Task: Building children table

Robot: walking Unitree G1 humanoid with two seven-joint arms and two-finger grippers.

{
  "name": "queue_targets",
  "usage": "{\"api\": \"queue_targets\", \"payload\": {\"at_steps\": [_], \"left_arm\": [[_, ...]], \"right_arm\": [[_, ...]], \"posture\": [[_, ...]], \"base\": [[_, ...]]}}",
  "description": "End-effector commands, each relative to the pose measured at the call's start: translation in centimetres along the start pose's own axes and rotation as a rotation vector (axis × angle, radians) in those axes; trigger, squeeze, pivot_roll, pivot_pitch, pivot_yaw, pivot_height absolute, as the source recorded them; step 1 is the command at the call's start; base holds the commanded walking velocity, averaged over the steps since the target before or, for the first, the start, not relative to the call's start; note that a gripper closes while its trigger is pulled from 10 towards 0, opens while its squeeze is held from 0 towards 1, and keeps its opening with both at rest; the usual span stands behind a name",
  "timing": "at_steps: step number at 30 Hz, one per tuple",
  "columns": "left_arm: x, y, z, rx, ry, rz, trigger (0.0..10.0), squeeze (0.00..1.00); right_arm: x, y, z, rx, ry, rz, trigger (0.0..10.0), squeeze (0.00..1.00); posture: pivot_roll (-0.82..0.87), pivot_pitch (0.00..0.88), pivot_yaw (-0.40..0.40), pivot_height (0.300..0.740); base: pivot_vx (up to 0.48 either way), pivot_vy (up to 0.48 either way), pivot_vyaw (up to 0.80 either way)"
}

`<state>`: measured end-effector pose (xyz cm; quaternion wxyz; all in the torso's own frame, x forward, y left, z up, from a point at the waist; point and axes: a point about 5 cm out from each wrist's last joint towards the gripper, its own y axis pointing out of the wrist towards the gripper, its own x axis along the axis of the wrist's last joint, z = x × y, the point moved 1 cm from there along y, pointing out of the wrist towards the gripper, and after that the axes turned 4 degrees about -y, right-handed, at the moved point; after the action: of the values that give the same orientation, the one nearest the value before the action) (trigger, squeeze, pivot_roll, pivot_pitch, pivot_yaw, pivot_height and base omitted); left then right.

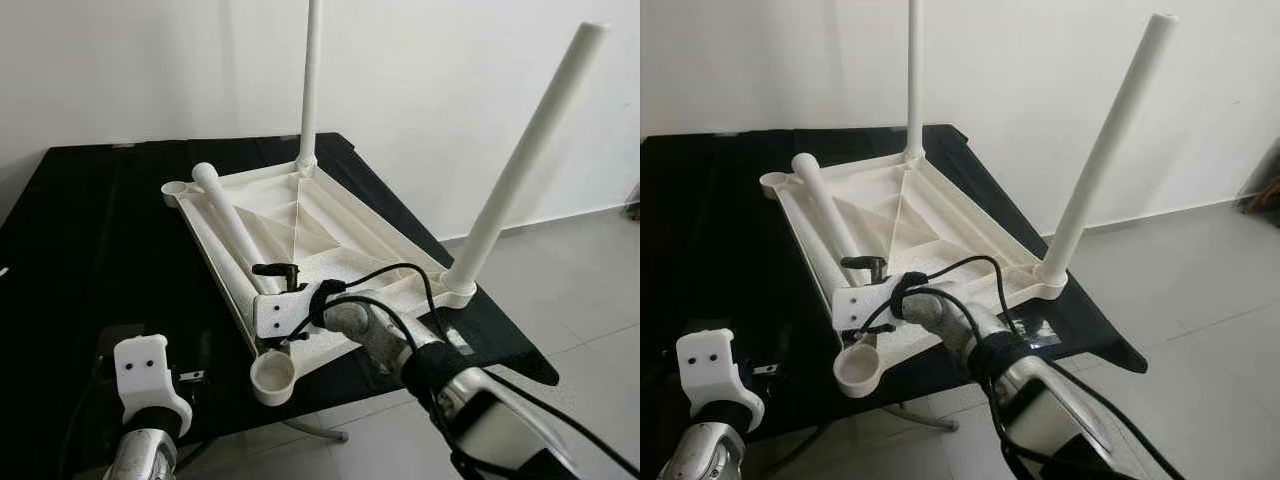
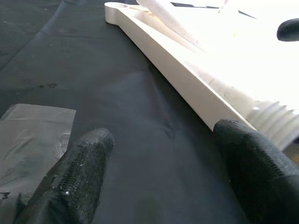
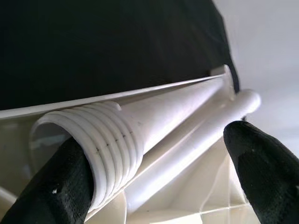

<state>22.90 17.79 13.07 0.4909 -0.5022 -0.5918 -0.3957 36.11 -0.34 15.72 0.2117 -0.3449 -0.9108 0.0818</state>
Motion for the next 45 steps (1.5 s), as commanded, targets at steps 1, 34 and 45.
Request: {"api": "queue_targets", "payload": {"at_steps": [1, 34, 45], "left_arm": [[-0.1, -0.2, -0.1, -0.001, -0.013, 0.011, 10.0, 0.00], [0.7, 1.0, -0.4, -0.052, 0.020, -0.019, 10.0, 0.00], [5.3, 3.9, -1.6, -0.185, -0.242, -0.138, 10.0, 0.00]], "right_arm": [[-1.1, 0.0, 0.9, -0.045, 0.012, 0.077, 2.4, 0.00], [-1.5, -3.6, -6.7, -0.625, -0.040, 0.071, 0.0, 0.00], [0.0, -7.7, -12.7, -0.839, 0.441, -0.255, 0.0, 0.00]], "posture": [[0.02, 0.097, -0.086, 0.740], [0.00, 0.061, -0.074, 0.740], [-0.01, 0.032, -0.060, 0.740]], "base": [[0.000, 0.000, 0.00], [0.000, 0.000, 0.00], [0.000, 0.000, 0.00]]}}
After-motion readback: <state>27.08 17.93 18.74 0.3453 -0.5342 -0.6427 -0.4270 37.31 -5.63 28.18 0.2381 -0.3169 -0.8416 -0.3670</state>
